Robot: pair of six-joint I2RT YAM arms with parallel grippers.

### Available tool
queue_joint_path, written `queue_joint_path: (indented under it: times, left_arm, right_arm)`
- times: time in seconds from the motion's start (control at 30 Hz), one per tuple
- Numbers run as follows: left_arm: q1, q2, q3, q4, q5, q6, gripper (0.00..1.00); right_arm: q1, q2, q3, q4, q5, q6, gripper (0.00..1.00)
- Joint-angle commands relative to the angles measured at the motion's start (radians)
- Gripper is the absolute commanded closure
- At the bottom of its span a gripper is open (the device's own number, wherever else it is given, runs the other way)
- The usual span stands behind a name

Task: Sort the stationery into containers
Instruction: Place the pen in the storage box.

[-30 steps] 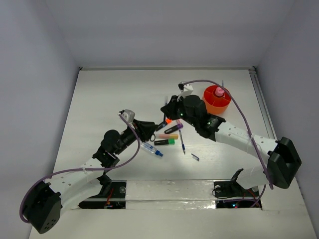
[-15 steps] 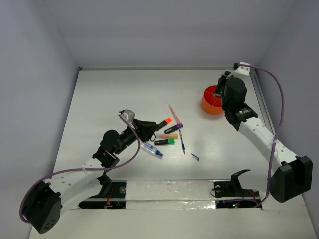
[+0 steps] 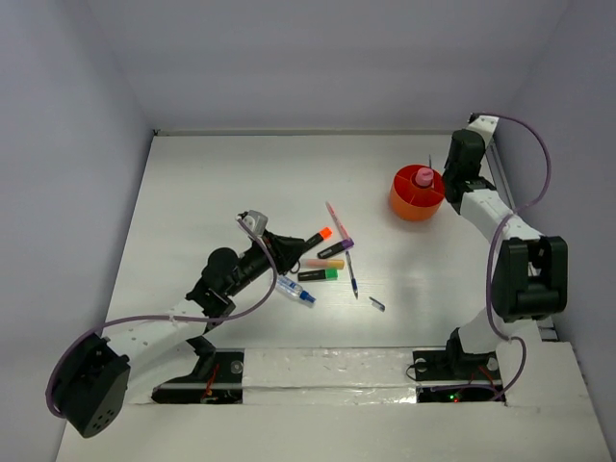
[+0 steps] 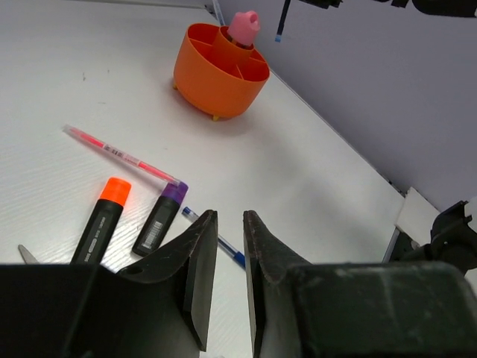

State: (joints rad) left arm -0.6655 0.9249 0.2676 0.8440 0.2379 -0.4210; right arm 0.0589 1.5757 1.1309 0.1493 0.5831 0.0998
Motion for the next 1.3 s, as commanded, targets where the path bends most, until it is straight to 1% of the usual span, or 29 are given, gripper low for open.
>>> queue_joint_path:
  times: [0.0, 0.07, 0.3, 0.43, 0.8, 1.07, 1.1, 1.13, 1.27]
  left_arm:
    - [0.004, 0.022, 0.001, 0.078, 0.028, -0.004, 0.83]
    - [0.004, 0.034, 0.001, 0.083, 0.021, -0.001, 0.83]
    - [0.004, 0.060, 0.005, 0.092, 0.020, 0.008, 0.84]
    - [0.004, 0.087, 0.019, 0.092, 0.040, 0.013, 0.85]
    - [0.004, 0.100, 0.032, 0.082, 0.043, 0.018, 0.85]
    - [0.004, 0.066, 0.022, 0.072, 0.040, 0.013, 0.84]
    - [0.004, 0.066, 0.024, 0.072, 0.041, 0.013, 0.84]
    - [0.004, 0.062, 0.025, 0.066, 0.041, 0.013, 0.84]
    - [0.004, 0.040, 0.022, 0.063, 0.046, 0.010, 0.83]
  right_arm:
    - [0.005, 0.050, 0.105, 0.092, -0.009, -0.046, 1.00]
    - [0.005, 0.061, 0.101, 0.093, -0.029, -0.023, 1.00]
    - [0.005, 0.121, 0.099, 0.113, -0.075, -0.017, 1.00]
    - [0.005, 0.144, 0.096, 0.107, -0.092, 0.003, 1.00]
    - [0.005, 0.145, 0.055, 0.092, -0.138, 0.044, 1.00]
    - [0.005, 0.145, 0.044, 0.049, -0.167, 0.072, 0.85]
    - [0.005, 0.144, 0.044, 0.049, -0.176, 0.072, 0.85]
    - [0.015, 0.144, 0.047, 0.042, -0.183, 0.075, 0.81]
    - [0.024, 0.147, 0.073, -0.040, -0.187, 0.095, 0.71]
